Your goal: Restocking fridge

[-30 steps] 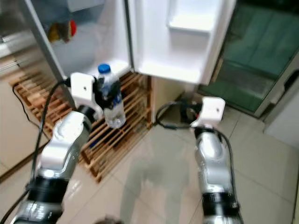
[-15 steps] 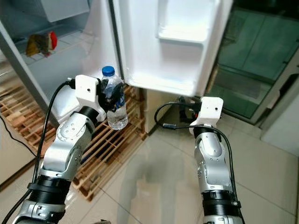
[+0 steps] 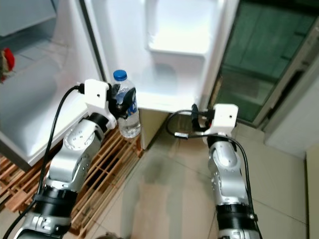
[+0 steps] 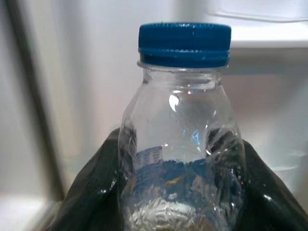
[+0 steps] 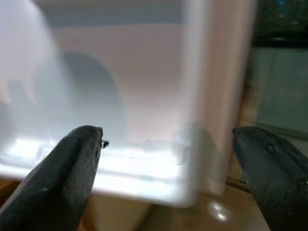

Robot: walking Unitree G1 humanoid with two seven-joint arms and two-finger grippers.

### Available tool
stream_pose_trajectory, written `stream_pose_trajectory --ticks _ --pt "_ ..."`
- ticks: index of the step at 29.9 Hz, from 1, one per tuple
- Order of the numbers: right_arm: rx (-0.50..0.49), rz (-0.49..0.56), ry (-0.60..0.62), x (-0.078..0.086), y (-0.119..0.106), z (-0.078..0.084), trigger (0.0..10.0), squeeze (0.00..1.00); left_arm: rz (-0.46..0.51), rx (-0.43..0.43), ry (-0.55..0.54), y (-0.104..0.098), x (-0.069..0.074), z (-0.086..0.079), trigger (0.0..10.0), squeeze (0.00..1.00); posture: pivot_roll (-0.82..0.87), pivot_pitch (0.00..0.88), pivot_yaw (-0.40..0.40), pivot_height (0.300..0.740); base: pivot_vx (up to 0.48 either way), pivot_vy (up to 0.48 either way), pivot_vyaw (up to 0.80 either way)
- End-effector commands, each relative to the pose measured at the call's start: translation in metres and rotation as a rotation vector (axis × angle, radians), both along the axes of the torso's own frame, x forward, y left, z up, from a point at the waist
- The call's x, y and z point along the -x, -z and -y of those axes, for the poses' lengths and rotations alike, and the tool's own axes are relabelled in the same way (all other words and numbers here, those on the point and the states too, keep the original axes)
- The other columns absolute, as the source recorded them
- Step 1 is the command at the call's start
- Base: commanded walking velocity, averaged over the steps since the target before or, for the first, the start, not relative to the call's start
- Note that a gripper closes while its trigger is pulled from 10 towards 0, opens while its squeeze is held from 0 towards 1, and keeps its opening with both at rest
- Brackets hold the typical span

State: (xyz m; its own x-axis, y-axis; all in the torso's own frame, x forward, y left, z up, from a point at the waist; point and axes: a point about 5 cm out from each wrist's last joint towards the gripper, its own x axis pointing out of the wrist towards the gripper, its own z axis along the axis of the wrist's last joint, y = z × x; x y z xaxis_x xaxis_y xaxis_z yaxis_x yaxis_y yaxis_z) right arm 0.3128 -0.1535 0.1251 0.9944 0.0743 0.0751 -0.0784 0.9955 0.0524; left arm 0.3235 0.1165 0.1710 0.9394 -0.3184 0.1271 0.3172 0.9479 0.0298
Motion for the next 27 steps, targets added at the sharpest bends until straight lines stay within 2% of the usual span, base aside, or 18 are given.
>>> stream_pose_trajectory --ticks 1,10,13,19,25,27 --pt "0.021 0.005 0.016 0.000 -0.001 0.009 10.0 0.00 0.048 0.016 0.020 -0.012 -0.002 0.007 10.0 0.00 -0.01 0.000 0.030 0.740 0.435 0.000 -0.71" --pt "0.015 0.023 0.013 0.000 -0.003 0.009 10.0 0.00 0.055 0.003 -0.009 -0.015 -0.007 0.005 10.0 0.00 -0.02 0.000 0.033 0.740 0.425 0.000 -0.08" --pt "0.015 0.026 0.012 0.001 -0.003 0.009 10.0 0.00 0.061 -0.036 -0.059 -0.015 -0.013 -0.001 10.0 0.00 -0.02 0.000 0.036 0.740 0.000 0.000 0.00" --pt "0.015 0.027 0.015 0.002 -0.003 0.010 10.0 0.00 0.046 -0.045 -0.053 -0.013 -0.015 0.001 10.0 0.00 -0.03 0.000 0.043 0.740 0.000 0.000 0.00" --pt "0.009 0.027 0.023 0.004 -0.002 0.011 10.0 0.00 0.044 -0.021 -0.043 -0.013 -0.016 0.004 10.0 0.00 -0.03 0.000 0.048 0.740 0.000 0.000 0.00" --pt "0.007 0.027 0.023 0.004 -0.002 0.010 10.0 0.00 0.071 -0.004 -0.035 -0.016 -0.019 0.007 10.0 0.00 -0.03 0.000 0.045 0.740 0.000 0.000 0.00"
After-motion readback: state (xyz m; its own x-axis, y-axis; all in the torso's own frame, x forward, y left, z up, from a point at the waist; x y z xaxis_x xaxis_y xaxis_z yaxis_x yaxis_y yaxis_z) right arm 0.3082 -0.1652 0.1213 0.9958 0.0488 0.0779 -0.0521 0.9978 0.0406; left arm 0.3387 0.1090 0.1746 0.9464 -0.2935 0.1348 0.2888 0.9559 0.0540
